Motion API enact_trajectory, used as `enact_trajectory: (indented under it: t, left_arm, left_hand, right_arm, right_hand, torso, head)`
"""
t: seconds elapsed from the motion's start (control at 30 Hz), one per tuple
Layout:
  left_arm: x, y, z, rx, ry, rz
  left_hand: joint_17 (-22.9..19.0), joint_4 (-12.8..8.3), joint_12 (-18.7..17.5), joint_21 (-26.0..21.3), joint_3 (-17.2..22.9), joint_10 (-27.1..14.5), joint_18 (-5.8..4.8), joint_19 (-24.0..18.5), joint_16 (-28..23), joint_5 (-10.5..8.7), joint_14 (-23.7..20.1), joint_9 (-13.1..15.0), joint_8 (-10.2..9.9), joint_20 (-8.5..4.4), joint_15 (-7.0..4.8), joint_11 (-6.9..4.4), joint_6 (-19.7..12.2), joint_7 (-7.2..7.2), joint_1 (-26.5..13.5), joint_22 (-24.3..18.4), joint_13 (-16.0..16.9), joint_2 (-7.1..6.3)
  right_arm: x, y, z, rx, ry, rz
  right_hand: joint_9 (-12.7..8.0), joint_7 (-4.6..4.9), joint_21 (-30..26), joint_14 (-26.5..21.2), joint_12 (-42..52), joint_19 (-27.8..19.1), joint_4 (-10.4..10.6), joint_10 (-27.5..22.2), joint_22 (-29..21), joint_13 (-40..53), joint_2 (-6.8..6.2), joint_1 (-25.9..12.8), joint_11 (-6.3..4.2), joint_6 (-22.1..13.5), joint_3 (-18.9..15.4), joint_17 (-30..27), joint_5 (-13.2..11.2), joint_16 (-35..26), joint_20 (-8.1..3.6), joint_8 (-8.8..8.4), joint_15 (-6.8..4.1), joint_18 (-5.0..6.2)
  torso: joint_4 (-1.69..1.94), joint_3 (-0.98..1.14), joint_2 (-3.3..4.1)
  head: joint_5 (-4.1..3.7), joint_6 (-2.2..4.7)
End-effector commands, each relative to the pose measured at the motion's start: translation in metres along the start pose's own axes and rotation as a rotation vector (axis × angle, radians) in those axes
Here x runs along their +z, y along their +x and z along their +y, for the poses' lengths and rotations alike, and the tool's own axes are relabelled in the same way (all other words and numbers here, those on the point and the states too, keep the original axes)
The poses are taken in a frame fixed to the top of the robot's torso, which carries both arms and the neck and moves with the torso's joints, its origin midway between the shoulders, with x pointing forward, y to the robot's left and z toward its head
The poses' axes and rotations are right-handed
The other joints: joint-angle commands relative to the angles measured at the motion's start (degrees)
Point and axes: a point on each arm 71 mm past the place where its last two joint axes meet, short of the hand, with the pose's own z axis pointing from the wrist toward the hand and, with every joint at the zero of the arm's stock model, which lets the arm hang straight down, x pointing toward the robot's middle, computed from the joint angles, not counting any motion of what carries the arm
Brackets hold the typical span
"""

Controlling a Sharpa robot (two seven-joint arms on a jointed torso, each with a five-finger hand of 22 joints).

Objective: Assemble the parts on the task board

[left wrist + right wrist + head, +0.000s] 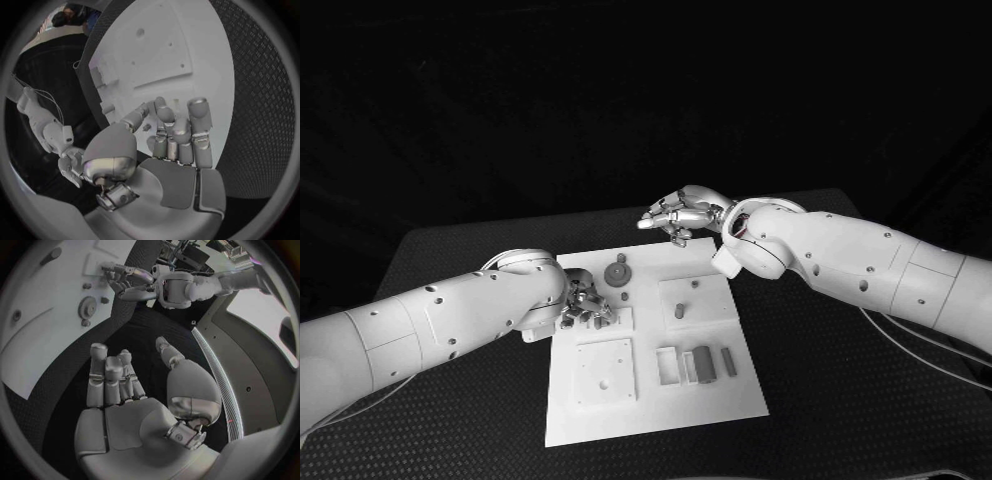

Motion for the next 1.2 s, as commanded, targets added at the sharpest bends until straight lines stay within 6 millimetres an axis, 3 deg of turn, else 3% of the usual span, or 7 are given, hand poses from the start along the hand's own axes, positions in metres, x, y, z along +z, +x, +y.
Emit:
enact_trajectory:
  t: [0.03, 0.13, 0.47, 0.87, 1.0, 1.13, 1.2]
  left_arm:
    - [0.001, 0.004, 0.004, -0.001, -0.012, 0.007]
    - [0.001, 0.004, 0.006, -0.006, -0.013, 0.001]
    - [0.000, 0.002, 0.007, -0.020, -0.007, -0.016]
    - [-0.010, -0.011, 0.014, -0.152, 0.033, -0.067]
    - [-0.018, -0.021, 0.018, -0.240, 0.068, -0.103]
    - [-0.028, -0.032, 0.022, -0.305, 0.104, -0.147]
    - [-0.032, -0.035, 0.024, -0.324, 0.116, -0.159]
  left_hand:
    - [0.07, 0.82, -0.23, -0.50, -1.03, -0.19, 1.46, -0.39, -0.31, -1.09, -0.41, 0.06, -0.36, -0.11, -0.16, 0.18, -0.45, -0.04, -1.72, 0.84, 0.11, -1.37]
    - [0.10, 1.83, -0.25, -0.67, -1.87, -0.31, 1.55, -0.46, -0.38, -1.95, -0.53, 0.13, -0.43, -0.18, -0.18, 0.16, -0.51, -0.03, -3.16, 0.82, 0.16, -2.88]
    - [0.22, 3.61, -0.26, -0.92, -2.24, -0.49, 1.76, -0.49, -0.39, -2.05, -0.74, 0.46, -0.39, -0.33, -0.23, 0.12, -0.62, -0.07, -4.86, 0.81, 0.30, -4.88]
    - [0.42, 2.68, -0.39, -1.40, -6.72, -0.85, 2.12, -1.06, -0.48, -2.03, -1.14, 1.05, -0.52, -0.54, -0.35, 0.03, -1.13, -0.15, -8.20, 0.86, 0.50, -3.86]
    - [0.25, 1.27, -0.84, -2.23, -7.42, -2.03, 2.51, -2.09, -1.17, -2.03, -2.09, 0.76, -1.82, -0.55, 0.25, 0.74, -3.56, 0.62, -7.85, 0.68, 0.47, -3.24]
    - [-0.99, -1.13, -2.43, -4.26, -7.00, -4.50, 2.59, -4.44, -3.59, -1.91, -3.99, 0.64, -2.79, 0.52, 1.28, 1.86, -5.62, 1.63, -5.55, 0.00, -0.23, -0.65]
    - [-1.64, -1.69, -3.41, -5.34, -6.26, -5.62, 2.37, -5.56, -4.86, -1.90, -4.95, 0.57, -3.11, 1.07, 1.82, 2.28, -6.30, 2.14, -4.46, -0.48, -0.79, -0.18]
  right_arm:
    - [0.000, 0.001, 0.000, -0.002, -0.005, 0.013]
    - [0.000, 0.001, 0.000, -0.002, -0.005, 0.013]
    - [0.000, 0.001, -0.001, -0.001, -0.004, 0.012]
    - [-0.001, -0.001, -0.002, -0.002, 0.000, 0.006]
    - [-0.002, -0.002, -0.004, -0.002, 0.003, 0.002]
    - [-0.002, -0.004, -0.005, -0.003, 0.005, -0.003]
    - [-0.003, -0.004, -0.005, -0.003, 0.006, -0.005]
  right_hand:
    - [0.05, 0.48, -0.38, -0.56, 0.23, 0.10, 0.31, -0.34, 0.88, -0.09, -0.13, -0.58, -0.19, -0.13, -0.01, -0.10, 0.11, 0.25, -0.26, -0.23, -0.01, 1.79]
    - [0.05, 0.48, -0.38, -0.56, 0.24, 0.10, 0.31, -0.34, 0.88, -0.10, -0.14, -0.59, -0.19, -0.14, -0.01, -0.10, 0.11, 0.25, -0.26, -0.24, -0.01, 1.79]
    - [0.05, 0.49, -0.38, -0.57, 0.24, 0.09, 0.33, -0.35, 0.88, -0.11, -0.15, -0.60, -0.19, -0.16, -0.01, -0.11, 0.11, 0.25, -0.26, -0.25, 0.00, 1.79]
    - [0.05, 0.50, -0.39, -0.57, 0.25, 0.09, 0.35, -0.35, 0.88, -0.13, -0.16, -0.62, -0.18, -0.18, 0.00, -0.12, 0.11, 0.25, -0.26, -0.27, 0.00, 1.79]
    - [0.05, 0.50, -0.39, -0.57, 0.25, 0.09, 0.36, -0.35, 0.88, -0.14, -0.16, -0.62, -0.18, -0.18, 0.00, -0.12, 0.11, 0.25, -0.26, -0.27, 0.01, 1.79]
    - [0.05, 0.50, -0.39, -0.58, 0.26, 0.09, 0.35, -0.36, 0.88, -0.14, -0.16, -0.61, -0.18, -0.18, 0.00, -0.12, 0.11, 0.25, -0.27, -0.27, 0.01, 1.79]
    - [0.05, 0.50, -0.39, -0.58, 0.26, 0.09, 0.35, -0.36, 0.88, -0.14, -0.16, -0.61, -0.18, -0.18, 0.01, -0.12, 0.11, 0.25, -0.27, -0.27, 0.01, 1.79]
  torso:
    - [-0.01, -0.02, 0.01]
    - [0.00, -0.03, 0.01]
    - [0.04, -0.07, 0.00]
    - [0.12, -0.04, -0.06]
    - [0.11, -0.03, -0.05]
    - [0.14, -0.03, -0.08]
    - [0.14, -0.04, -0.08]
  head:
    - [-0.09, 0.01]
    - [-0.14, 0.00]
    - [-0.23, 0.06]
    - [-0.11, 0.32]
    - [-0.02, 0.55]
    - [0.05, 0.75]
    - [0.14, 0.86]
